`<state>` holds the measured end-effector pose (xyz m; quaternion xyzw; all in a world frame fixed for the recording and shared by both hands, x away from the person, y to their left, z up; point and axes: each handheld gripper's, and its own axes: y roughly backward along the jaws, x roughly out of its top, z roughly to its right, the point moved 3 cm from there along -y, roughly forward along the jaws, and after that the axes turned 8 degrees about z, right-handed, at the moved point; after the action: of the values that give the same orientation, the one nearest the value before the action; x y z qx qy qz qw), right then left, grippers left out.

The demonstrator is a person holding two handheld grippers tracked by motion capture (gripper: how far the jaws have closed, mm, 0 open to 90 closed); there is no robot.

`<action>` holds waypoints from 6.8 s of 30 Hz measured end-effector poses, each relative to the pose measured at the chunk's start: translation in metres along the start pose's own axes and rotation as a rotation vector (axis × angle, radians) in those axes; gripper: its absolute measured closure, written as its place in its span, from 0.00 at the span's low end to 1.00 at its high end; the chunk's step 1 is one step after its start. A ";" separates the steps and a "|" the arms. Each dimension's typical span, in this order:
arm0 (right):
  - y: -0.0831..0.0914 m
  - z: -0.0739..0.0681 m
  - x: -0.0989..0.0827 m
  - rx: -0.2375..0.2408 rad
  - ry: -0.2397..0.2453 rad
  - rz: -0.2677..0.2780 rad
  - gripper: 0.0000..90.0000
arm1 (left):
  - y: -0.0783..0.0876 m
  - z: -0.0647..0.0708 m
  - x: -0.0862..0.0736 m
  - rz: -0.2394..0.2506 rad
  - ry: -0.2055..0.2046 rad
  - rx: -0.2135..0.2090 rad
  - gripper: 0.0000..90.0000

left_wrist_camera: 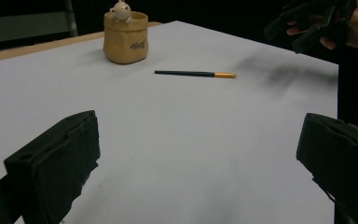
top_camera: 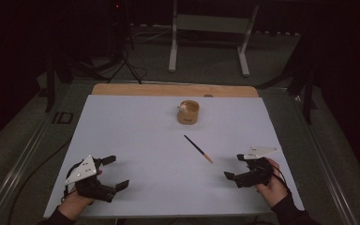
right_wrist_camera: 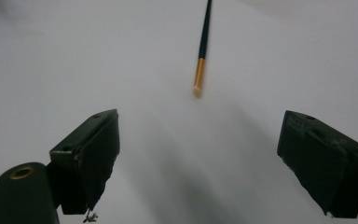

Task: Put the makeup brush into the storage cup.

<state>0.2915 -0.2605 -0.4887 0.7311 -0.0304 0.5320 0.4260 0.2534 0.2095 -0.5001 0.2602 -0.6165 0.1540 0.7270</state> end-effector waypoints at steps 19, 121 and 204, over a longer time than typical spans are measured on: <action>-0.042 0.008 0.026 0.005 -0.071 -0.082 0.12 | -0.001 0.000 -0.001 -0.010 -0.001 -0.006 0.01; -0.146 0.007 0.072 -0.073 -0.002 -0.672 0.93 | -0.004 0.000 -0.004 -0.036 0.006 -0.014 0.01; -0.080 -0.023 0.089 0.394 0.390 -0.688 0.93 | -0.120 0.043 0.043 -0.367 -0.314 -0.243 0.04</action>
<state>0.3531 -0.1580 -0.4629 0.6520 0.3978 0.4826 0.4286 0.2919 0.0828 -0.4763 0.2993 -0.6783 -0.0978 0.6639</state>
